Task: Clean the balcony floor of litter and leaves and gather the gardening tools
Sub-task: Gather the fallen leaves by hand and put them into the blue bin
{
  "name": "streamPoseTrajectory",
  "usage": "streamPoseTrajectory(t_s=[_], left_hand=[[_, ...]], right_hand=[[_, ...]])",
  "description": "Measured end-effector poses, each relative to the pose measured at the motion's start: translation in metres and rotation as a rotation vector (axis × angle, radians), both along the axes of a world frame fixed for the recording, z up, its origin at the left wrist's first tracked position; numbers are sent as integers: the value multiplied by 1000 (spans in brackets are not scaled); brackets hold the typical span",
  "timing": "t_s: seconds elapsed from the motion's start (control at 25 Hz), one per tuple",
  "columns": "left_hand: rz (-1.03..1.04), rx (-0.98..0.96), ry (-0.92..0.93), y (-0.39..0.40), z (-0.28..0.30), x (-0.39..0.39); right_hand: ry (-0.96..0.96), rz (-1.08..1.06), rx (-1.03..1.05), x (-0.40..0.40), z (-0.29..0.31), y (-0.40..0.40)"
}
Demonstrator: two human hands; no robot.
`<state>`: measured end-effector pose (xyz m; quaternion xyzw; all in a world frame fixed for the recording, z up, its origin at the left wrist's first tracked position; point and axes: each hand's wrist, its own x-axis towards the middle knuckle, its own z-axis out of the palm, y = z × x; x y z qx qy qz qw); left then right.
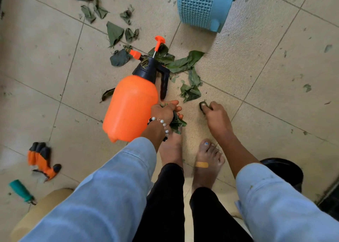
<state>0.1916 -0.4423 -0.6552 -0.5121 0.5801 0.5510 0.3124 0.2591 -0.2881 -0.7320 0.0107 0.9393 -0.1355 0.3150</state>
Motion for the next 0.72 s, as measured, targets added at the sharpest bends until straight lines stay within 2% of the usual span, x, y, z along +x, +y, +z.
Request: streamPoseTrajectory(t_s=[0.08,0.16,0.28,0.36,0.48,0.56,0.64,0.72], left_hand=[[21,23,-23,-3,2,1],[42,40,-37,-5,9,0],[50,39,-28,-3,27,-7],[86,49,-31,4,50,-15],[151,65,-15,23,105,-33],[190,84,30,40,151,-44],[247,93,72,57,196,-54],[284,136,71,75,246,-63]], right_hand=[[5,-158,-60,-3,-2,7],[13,-451,-168,-14,5,18],[4,-1100,-589,-32,38,38],[-50,-1359,-861,-41,75,47],[-136,-1450,-1142,-47,152,48],[-173,-1440,-1252,-49,211,41],[-101,-1392,-1258,-56,267,26],[78,-1298,-1092,-65,323,6]])
